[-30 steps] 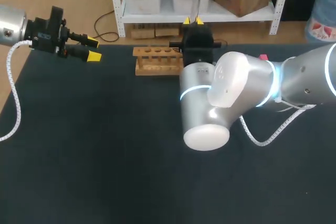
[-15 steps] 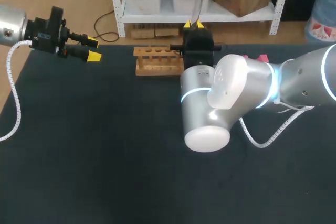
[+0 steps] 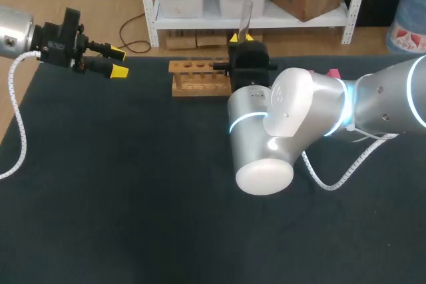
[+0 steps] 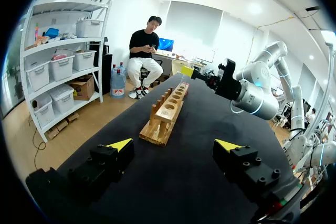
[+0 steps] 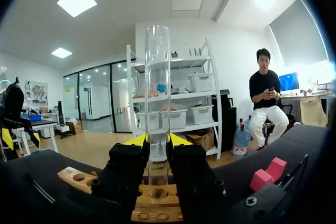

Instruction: Grasp the test tube, adjust it, and insert it.

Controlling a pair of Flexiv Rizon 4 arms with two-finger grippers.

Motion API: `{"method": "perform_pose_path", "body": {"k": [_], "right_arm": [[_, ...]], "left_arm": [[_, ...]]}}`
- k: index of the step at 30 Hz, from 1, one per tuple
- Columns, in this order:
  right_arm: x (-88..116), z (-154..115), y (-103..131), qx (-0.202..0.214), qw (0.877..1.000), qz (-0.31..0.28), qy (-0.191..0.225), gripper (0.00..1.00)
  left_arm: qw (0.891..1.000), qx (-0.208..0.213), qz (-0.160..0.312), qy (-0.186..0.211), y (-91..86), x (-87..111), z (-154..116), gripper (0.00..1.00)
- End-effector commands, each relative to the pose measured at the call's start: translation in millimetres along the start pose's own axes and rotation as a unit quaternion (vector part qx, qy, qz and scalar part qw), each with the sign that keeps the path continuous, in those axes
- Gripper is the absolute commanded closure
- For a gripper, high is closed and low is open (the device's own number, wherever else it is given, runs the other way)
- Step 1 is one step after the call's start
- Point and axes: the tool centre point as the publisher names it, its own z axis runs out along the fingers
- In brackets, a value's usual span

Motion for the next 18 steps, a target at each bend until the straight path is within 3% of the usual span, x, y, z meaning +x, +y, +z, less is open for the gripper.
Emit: {"method": "perform_pose_path", "body": {"k": [1,18], "right_arm": [[5,2,-2,-0.090,0.996,0.000,0.004,1.00],[29,-1,-1,-0.093,0.995,-0.007,0.035,1.00]], "left_arm": [[1.000,-0.001,0.001,-0.001,-1.1,1.2,0,0.00],[1.000,-0.001,0.001,-0.001,-1.1,1.2,0,0.00]]}}
